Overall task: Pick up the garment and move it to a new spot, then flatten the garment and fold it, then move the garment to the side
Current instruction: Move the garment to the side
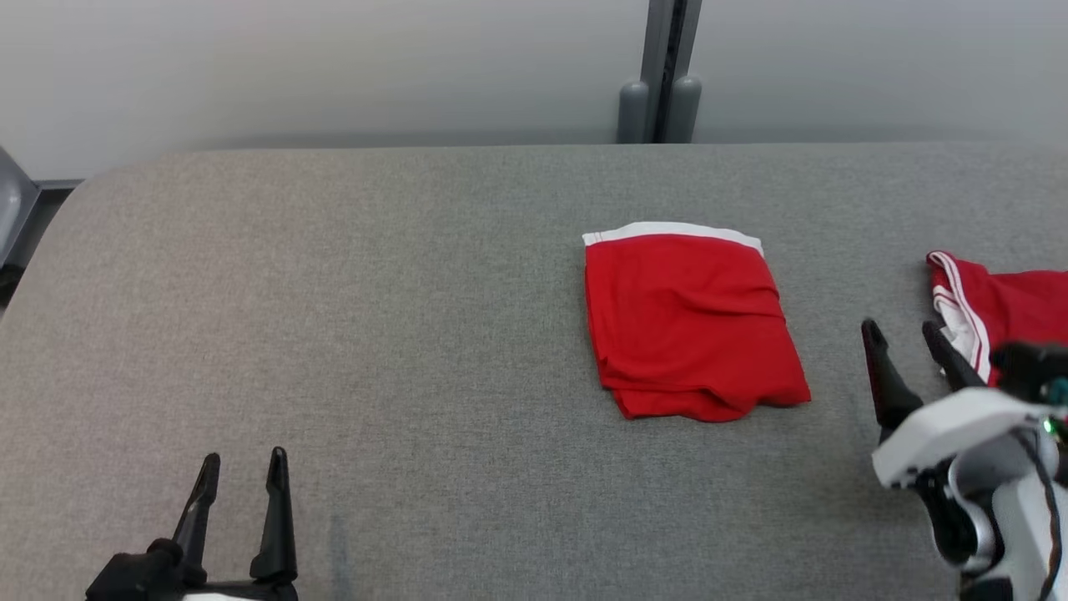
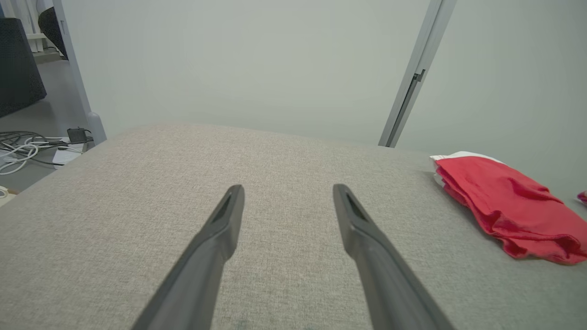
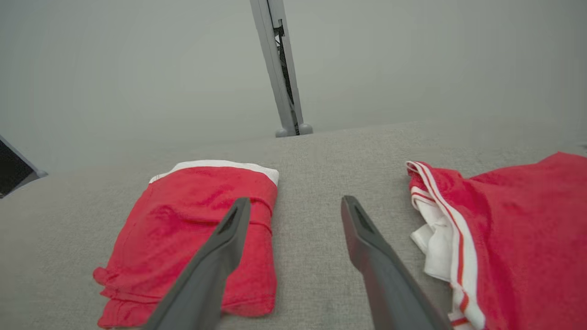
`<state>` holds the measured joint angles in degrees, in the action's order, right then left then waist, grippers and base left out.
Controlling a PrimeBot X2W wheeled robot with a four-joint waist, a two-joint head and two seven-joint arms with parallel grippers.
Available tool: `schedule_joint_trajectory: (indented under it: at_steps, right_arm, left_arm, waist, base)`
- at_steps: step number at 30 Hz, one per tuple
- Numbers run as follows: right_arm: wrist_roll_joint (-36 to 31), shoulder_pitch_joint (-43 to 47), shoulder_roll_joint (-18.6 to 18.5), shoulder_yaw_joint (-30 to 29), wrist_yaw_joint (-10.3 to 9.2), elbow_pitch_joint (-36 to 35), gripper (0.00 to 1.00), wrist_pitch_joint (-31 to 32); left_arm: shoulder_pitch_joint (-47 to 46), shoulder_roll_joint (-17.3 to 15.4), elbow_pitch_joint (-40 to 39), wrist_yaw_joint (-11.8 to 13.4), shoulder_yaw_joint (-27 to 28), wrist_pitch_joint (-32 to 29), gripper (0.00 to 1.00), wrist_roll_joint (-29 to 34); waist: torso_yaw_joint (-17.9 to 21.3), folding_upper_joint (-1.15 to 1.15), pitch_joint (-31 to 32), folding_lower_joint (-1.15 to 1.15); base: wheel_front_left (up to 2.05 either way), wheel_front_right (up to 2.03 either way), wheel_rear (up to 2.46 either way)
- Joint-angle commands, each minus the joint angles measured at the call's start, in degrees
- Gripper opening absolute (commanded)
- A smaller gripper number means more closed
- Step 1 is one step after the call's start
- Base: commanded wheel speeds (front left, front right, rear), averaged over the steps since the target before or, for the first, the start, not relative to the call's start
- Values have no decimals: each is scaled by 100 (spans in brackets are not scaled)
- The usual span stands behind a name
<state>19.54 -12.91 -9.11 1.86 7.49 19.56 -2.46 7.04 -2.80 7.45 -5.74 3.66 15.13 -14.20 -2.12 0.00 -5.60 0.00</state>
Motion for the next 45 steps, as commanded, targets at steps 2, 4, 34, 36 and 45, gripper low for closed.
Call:
schedule_joint_trajectory:
  at_steps: [2,4,34,36,45]
  right_arm:
    - [407,-601,-54,33,1,201,100,654]
    - [574,-999,-71,49,1,489,100,1224]
    - [975,-2742,-948,739,2,1051,0,2617]
    - [910,-2820,-1174,686,2,960,0,2833]
    - [-552,-3057,-1706,-31,1,1398,35,3063]
  left_arm:
    - [-220,-21,-2,-48,-79,-3,100,30]
    - [-310,-22,20,-69,-158,-4,100,22]
    - [-781,-22,-26,-147,-195,-4,100,181]
    - [-837,-24,-41,-165,-239,-4,100,222]
    - [-891,-49,-42,-176,-243,-3,100,321]
  waist:
    - [-179,0,-349,0]
    - [-286,0,-505,0]
    - [762,0,-1217,0]
    - [852,0,-1287,0]
    - [937,0,-1483,0]
  base:
    - [0,0,0]
    - [0,0,0]
    - [0,0,0]
    - [0,0,0]
    - [0,0,0]
